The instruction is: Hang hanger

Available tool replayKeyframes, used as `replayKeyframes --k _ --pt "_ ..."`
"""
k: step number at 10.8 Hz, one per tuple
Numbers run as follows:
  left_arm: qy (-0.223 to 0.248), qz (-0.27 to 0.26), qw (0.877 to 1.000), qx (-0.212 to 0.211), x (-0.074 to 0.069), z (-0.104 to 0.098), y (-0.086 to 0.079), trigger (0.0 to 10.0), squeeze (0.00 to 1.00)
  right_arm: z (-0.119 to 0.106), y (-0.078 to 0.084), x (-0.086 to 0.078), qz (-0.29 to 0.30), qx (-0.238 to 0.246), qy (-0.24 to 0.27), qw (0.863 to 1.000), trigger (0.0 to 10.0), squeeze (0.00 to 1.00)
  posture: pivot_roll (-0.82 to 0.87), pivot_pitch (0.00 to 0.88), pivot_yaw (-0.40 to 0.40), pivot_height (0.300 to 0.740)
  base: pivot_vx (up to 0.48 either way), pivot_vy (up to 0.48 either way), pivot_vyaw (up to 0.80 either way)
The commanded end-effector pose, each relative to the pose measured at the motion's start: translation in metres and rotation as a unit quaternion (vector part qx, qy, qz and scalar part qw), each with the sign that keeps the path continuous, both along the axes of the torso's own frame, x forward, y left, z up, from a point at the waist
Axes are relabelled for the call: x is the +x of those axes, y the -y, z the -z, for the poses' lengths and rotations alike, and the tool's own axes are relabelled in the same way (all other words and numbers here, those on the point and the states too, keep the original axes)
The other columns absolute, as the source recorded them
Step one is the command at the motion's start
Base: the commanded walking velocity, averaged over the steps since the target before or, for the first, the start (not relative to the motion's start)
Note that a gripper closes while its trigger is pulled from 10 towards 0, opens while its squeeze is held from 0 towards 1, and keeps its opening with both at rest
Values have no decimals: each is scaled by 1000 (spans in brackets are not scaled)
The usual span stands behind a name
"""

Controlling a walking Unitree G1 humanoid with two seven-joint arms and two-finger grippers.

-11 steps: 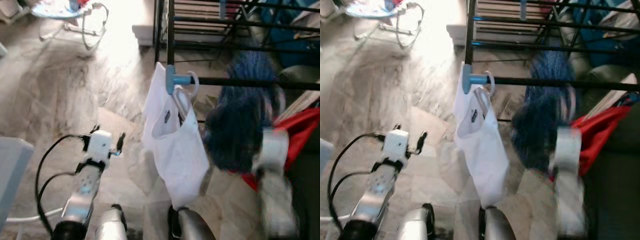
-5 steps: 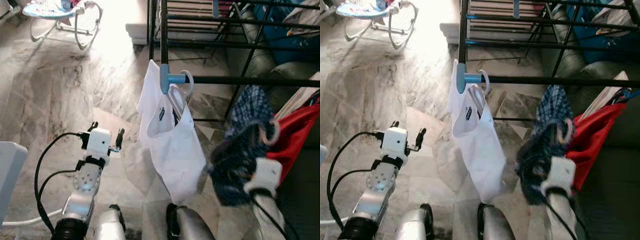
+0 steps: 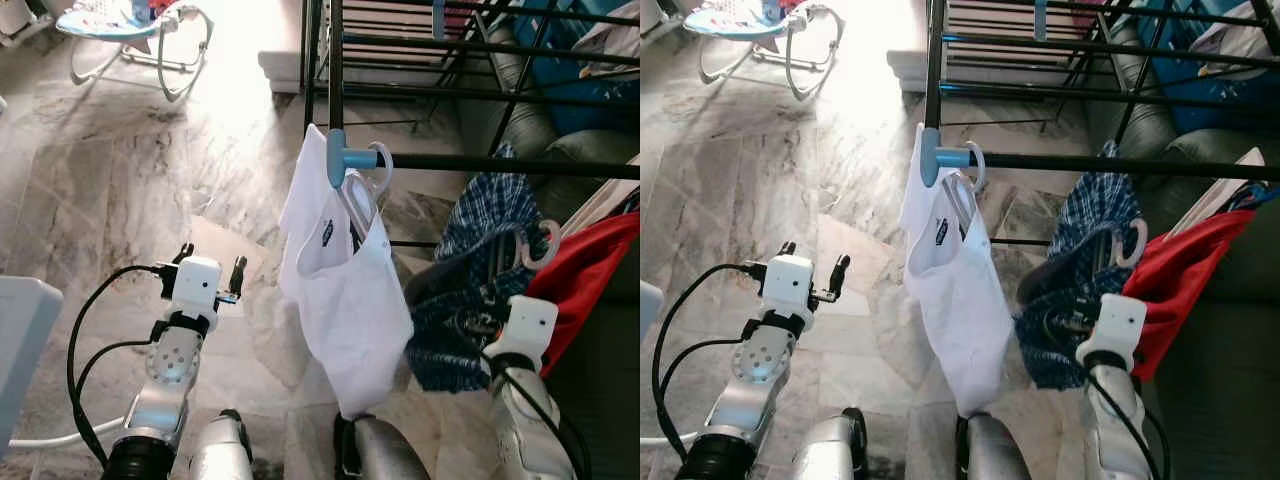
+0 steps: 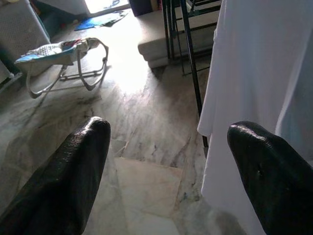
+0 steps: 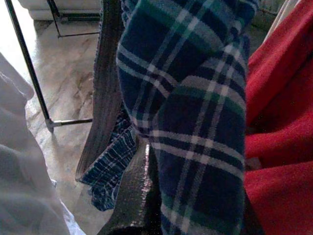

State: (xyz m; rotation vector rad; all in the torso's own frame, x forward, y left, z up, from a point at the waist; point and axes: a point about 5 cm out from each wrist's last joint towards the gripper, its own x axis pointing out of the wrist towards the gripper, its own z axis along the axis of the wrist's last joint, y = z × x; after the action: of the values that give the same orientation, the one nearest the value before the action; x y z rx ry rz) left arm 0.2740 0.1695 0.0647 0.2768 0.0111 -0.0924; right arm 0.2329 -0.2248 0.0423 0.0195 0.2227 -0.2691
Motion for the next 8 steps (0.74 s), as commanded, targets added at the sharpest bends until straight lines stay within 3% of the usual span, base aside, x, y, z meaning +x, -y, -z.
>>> replayKeyframes --k 1,3,8 --pt "-14 1 1000 6 -3 6 -2 10000 0 3 6 -4 15 1 -8 1000 10000 0 -35 178 -40 740 0 0 0" --pt "-14 0 1000 6 0 6 -1 10000 0 0 6 2 17 5 -3 1000 10000 0 -41 172 -40 740 0 0 0" --pt "-16 1 1000 5 0 6 -2 10000 0 -3 6 12 21 10 3 1000 10000 0 -33 175 -32 740 -297 -266 0"
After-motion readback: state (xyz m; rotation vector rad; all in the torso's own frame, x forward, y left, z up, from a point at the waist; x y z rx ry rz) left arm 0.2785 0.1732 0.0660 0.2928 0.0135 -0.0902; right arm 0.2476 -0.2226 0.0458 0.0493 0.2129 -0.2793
